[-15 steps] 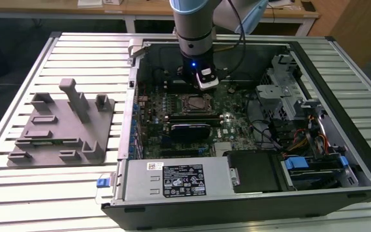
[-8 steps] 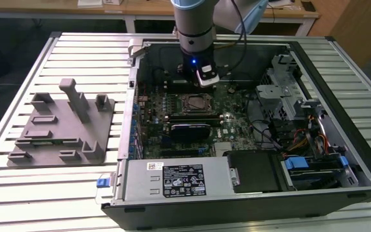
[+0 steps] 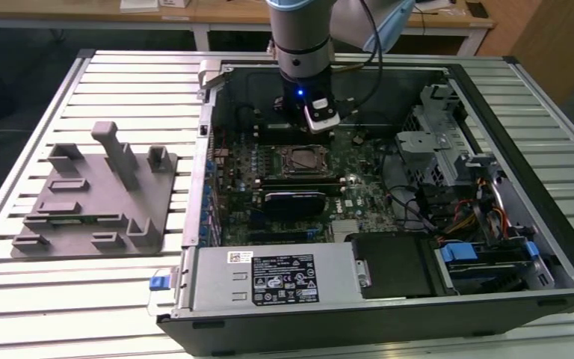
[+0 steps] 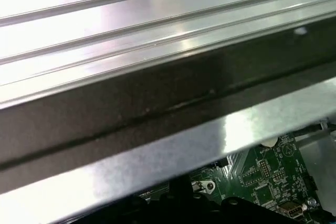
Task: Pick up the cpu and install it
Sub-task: 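Install the first cpu locking lever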
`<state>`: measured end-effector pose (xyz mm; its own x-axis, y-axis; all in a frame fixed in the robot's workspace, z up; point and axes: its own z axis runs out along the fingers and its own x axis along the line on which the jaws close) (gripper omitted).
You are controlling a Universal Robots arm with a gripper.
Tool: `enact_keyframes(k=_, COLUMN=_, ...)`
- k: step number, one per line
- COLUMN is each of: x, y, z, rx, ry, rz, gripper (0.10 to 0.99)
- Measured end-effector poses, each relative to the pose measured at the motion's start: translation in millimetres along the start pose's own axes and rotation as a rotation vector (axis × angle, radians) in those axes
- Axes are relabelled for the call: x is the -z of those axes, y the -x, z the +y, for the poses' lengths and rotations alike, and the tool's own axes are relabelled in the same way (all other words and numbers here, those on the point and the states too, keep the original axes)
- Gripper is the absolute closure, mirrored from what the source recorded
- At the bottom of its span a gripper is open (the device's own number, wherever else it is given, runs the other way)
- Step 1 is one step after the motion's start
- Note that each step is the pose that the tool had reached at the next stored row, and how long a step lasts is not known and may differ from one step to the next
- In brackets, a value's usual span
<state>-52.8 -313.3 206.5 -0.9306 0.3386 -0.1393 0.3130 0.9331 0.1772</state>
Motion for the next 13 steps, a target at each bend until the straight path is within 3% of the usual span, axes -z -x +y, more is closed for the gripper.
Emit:
enact_keyframes(k=5, x=0.1, y=0.0, z=0.0, rx=0.0, ry=-0.003, rz=0.0004, gripper=0.98)
enact_keyframes(k=8, x=0.0, y=0.3, z=-0.6, rx=0.002, ry=-0.016, rz=0.0044, gripper=0.98)
enact_keyframes(k=11, x=-0.2, y=1.1, z=-2.1, rx=0.002, ry=-0.035, rz=0.0181, gripper=0.98)
enact_keyframes(k=12, x=-0.2, y=1.8, z=-3.3, rx=0.002, ry=-0.05, rz=0.0304, gripper=0.98)
enact_keyframes(k=13, x=-0.2, y=2.1, z=-4.0, rx=0.002, ry=-0.057, rz=0.0359, gripper=0.98)
